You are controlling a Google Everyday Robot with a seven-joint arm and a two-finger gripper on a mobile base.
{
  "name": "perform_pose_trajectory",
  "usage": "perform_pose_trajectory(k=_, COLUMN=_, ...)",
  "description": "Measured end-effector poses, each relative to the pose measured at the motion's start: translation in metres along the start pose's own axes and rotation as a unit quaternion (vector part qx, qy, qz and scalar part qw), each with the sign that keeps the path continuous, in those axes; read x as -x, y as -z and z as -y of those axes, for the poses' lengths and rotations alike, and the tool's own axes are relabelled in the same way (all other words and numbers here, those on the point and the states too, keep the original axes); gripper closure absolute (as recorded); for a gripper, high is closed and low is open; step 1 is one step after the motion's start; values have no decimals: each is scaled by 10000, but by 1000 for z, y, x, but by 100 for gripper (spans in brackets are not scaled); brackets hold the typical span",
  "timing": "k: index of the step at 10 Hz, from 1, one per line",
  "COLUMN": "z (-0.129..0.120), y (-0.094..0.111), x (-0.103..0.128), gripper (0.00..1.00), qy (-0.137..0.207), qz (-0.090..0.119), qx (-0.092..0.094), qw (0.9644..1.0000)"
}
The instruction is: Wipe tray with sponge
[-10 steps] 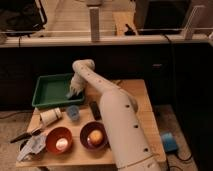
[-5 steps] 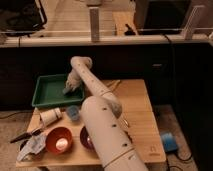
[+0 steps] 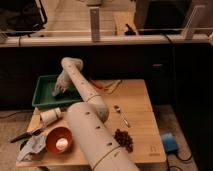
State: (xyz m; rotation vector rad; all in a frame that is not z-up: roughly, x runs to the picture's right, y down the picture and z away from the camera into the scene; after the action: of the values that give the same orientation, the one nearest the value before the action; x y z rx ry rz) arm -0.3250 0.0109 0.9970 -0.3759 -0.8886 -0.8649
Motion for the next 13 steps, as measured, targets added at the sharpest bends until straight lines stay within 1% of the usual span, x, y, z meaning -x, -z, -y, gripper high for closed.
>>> perform_pose_trajectory(k=1, z=-2, y=-1, x=4, gripper=100, qy=31, qz=53, qx=12, qw=10000)
perform_pose_trajectory(k=2, z=-11, y=-2, x=10, gripper=100, qy=52, qz=112, qx=48, qw=9999)
perform_pose_trajectory(k=3, z=-16, y=0, x=12, gripper=100, qy=27, qz=125, qx=67, qw=9999)
perform_pose_trajectory(k=4, z=-27, y=4, x=15, gripper=100, qy=-13, qz=162, qx=104, qw=9998)
perform_pose_trajectory(k=5, z=-40, y=11, x=15, gripper=100, qy=-44, qz=174, qx=93, qw=9998)
perform_pose_trajectory(k=7, z=-63, y=27, x=10, gripper=100, qy=-208, qz=112, qx=-7, qw=9997)
perform_pose_trajectory(k=9, z=-68, y=32, x=13, gripper=100, qy=-317, qz=75, qx=-107, qw=9994)
perform_pose_trajectory(k=13, z=-67, y=31, x=14, gripper=100, qy=-313, qz=84, qx=-111, qw=9994)
